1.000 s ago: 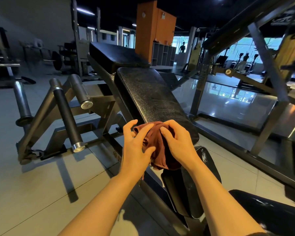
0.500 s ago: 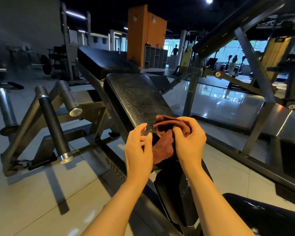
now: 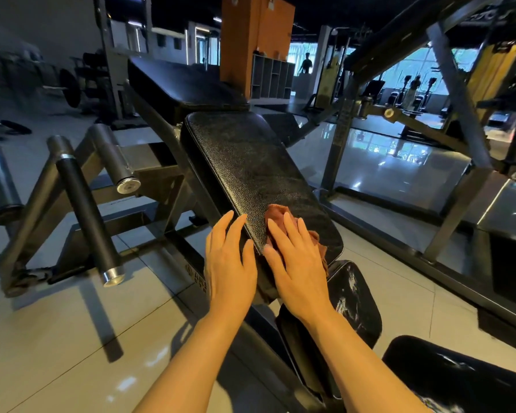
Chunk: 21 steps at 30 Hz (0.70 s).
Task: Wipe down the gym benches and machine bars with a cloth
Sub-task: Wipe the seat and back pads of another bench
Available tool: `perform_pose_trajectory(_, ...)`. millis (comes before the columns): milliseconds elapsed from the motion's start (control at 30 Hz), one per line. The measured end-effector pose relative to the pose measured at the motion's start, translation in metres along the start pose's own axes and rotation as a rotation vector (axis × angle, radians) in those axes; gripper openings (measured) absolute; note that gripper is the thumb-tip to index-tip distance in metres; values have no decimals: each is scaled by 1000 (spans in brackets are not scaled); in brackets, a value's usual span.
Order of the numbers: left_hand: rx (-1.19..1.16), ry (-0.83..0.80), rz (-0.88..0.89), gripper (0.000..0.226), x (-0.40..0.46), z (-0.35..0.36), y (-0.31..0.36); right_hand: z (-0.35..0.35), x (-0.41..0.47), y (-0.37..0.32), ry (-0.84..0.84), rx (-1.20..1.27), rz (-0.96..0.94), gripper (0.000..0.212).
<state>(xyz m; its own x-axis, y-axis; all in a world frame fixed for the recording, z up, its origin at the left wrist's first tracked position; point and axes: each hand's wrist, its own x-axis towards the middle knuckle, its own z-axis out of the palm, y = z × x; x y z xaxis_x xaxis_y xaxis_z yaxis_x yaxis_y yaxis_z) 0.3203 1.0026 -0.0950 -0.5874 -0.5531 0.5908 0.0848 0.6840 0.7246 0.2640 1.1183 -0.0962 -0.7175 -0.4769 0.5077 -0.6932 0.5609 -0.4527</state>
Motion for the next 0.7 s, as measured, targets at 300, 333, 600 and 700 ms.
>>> perform_pose_trajectory(300,-36,37,86,48,25,0,-15,6,49,-15,-51,-182,-268,55)
perform_pose_trajectory(333,-43,41,89,48,27,0,-17,9,60,-19,-45,-170,-283,54)
perform_pose_trajectory(600,-76,48,76,51,35,-3,-19,-3,80,-24,-182,-73,-318,56)
perform_pose_trajectory(700,-83,34,80,47,32,-4,-19,-16,58,-2,-147,-303,-393,54)
